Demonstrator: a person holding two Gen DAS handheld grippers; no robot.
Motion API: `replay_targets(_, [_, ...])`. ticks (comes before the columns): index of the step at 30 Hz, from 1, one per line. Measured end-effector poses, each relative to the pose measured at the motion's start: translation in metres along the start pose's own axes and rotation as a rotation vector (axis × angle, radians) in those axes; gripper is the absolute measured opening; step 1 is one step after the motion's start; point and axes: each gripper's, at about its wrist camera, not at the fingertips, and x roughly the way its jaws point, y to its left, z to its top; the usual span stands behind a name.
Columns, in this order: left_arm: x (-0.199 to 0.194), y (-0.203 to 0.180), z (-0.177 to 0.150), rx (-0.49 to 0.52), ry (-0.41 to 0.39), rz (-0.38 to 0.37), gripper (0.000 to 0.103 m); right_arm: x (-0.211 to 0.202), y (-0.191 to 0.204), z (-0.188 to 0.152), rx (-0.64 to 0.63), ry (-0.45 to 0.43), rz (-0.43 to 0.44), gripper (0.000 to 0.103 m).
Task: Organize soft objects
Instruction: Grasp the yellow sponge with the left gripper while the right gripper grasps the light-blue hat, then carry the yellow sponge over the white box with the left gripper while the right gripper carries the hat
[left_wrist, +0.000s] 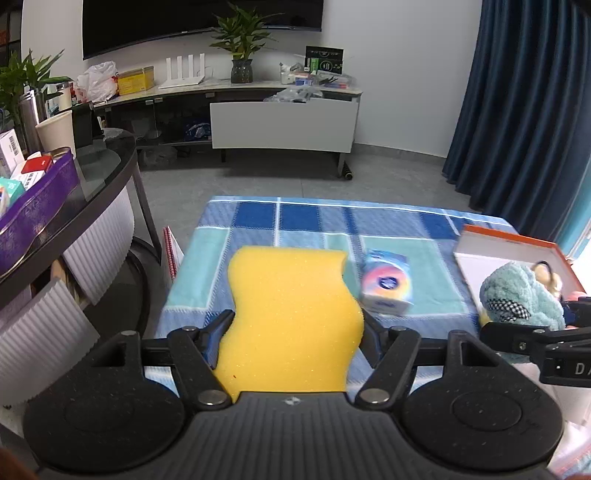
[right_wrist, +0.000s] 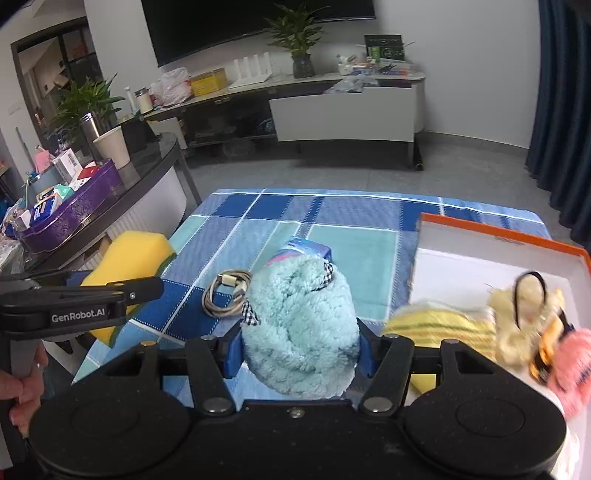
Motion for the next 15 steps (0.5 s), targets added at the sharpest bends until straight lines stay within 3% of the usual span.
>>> replay_targets(15, [-0.044,-0.031,-0.021,-0.01,-0.027,-0.025,0.07,-0.064,-0.003,-0.026,0.021,-0.079,-0.045,0.069])
